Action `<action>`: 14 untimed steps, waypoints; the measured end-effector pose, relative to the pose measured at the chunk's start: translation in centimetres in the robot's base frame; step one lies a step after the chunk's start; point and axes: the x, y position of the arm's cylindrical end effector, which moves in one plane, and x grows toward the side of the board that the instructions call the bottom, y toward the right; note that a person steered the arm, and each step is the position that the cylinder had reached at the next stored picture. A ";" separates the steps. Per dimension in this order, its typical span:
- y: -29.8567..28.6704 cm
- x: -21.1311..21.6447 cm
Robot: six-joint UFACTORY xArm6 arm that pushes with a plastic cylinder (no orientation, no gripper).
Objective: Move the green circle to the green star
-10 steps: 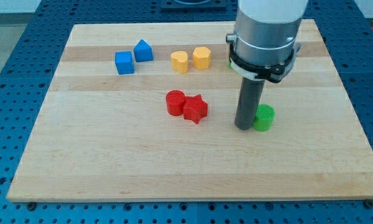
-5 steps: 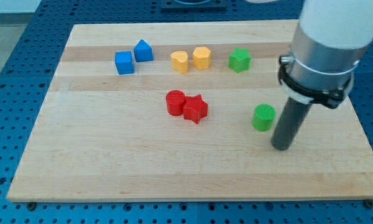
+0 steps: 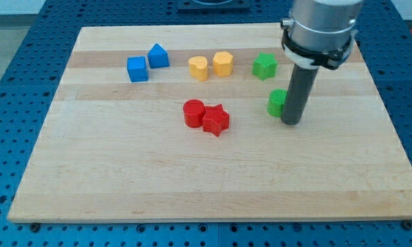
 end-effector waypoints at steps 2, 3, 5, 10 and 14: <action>-5.2 -0.2; -6.7 -0.2; -3.6 -0.2; -3.7 -3.6; -4.0 -7.7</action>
